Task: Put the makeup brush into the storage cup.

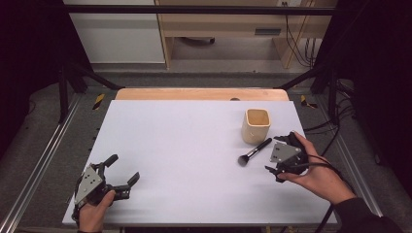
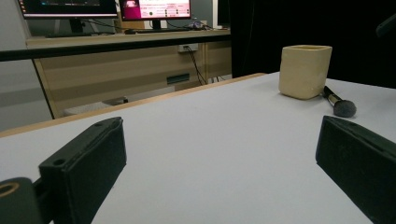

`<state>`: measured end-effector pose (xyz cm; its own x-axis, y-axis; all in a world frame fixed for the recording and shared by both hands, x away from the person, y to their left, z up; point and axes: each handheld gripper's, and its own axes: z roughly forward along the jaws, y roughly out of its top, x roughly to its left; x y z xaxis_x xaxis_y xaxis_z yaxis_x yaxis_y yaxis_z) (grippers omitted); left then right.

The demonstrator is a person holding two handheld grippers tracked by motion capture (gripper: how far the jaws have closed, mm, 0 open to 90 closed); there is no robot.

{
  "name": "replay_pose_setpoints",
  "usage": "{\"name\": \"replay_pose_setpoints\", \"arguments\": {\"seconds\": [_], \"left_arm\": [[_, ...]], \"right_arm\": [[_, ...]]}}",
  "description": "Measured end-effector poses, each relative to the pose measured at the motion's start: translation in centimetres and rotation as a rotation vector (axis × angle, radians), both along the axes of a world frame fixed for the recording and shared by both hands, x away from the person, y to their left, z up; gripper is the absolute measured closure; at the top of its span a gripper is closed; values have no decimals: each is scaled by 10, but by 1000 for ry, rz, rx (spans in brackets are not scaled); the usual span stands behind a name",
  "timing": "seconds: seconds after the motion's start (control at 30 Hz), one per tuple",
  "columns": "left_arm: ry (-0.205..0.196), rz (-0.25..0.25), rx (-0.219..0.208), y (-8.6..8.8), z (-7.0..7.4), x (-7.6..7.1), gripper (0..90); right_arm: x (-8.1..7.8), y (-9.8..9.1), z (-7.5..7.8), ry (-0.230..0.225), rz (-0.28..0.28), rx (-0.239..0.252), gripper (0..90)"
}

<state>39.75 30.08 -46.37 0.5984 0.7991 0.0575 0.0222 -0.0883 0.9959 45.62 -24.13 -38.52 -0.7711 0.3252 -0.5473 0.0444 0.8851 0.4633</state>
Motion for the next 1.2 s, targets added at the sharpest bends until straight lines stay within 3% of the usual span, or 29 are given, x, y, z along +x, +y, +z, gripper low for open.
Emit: {"name": "replay_pose_setpoints", "arguments": {"seconds": [0.1,0.23,0.93,1.2], "left_arm": [[0,0,0,0,0,0,15],[-1,3,-1,1,0,0,15],[5,3,11,0,-1,1,18],[9,-1,20,-1,-2,1,19]], "right_arm": [[7,5,-3,46,24,-41,64],[13,12,-7,74,47,-80,69],[45,32,-31,196,105,-153,124],[59,34,-42,222,92,-171,135]]}}
